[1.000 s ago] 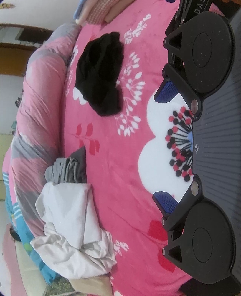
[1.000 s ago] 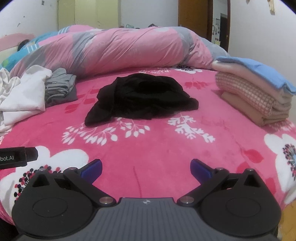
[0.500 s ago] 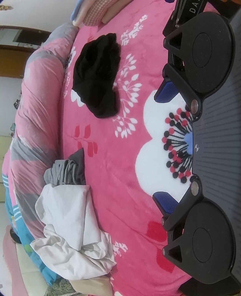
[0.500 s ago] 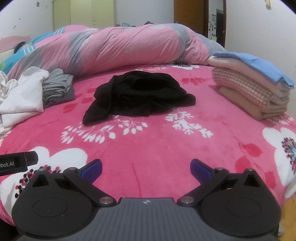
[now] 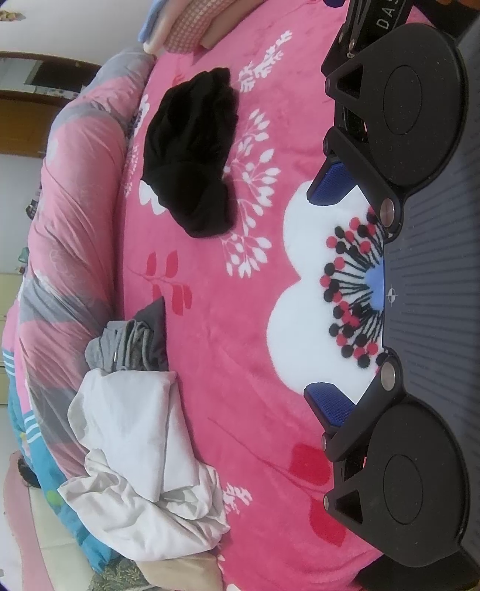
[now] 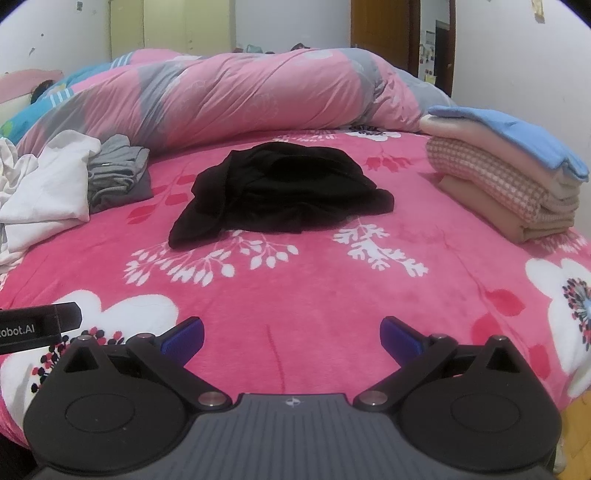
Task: Fold clothes
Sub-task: 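Move both grippers toward the black garment on the bed, then grasp the black garment edge with the left gripper while the right gripper grasps another edge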
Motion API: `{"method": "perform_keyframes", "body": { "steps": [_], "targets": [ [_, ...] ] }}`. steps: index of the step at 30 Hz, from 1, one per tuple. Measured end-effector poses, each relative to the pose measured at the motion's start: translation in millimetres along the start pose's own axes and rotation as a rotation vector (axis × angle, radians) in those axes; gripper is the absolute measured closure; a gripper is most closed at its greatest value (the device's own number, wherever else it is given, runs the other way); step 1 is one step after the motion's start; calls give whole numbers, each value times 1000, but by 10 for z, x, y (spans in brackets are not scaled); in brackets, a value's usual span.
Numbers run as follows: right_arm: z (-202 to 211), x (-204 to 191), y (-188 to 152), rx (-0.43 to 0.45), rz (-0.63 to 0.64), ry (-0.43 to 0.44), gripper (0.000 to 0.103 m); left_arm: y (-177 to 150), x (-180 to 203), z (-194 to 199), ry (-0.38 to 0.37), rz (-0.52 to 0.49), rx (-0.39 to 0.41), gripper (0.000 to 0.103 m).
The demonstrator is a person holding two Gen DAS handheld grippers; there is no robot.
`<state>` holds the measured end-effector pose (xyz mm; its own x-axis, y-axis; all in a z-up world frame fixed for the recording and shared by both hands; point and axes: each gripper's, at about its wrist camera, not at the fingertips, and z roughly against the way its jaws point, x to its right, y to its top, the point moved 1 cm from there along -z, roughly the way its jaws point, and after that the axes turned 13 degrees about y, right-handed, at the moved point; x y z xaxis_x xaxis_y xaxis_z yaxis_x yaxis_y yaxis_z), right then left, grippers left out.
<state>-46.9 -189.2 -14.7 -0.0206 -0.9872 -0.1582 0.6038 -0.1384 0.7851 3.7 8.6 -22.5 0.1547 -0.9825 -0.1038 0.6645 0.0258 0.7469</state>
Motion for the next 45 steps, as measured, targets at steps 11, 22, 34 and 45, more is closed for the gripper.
{"method": "perform_keyframes", "body": {
  "steps": [11, 22, 34, 45],
  "targets": [
    [-35, -29, 6, -7, 7, -1, 0, 3, 1, -22, -1, 7, -3, 0],
    [-81, 54, -66, -1, -37, 17, 0, -59, -24, -105, -43, 39, 21, 0],
    [-484, 329, 48, -41, -135, -1, 0, -8, 40, -477, -93, 28, -14, 0],
    [-917, 339, 393, -63, -186, 127, 0, 234, 145, -768, -90, -16, -3, 0]
  ]
}}
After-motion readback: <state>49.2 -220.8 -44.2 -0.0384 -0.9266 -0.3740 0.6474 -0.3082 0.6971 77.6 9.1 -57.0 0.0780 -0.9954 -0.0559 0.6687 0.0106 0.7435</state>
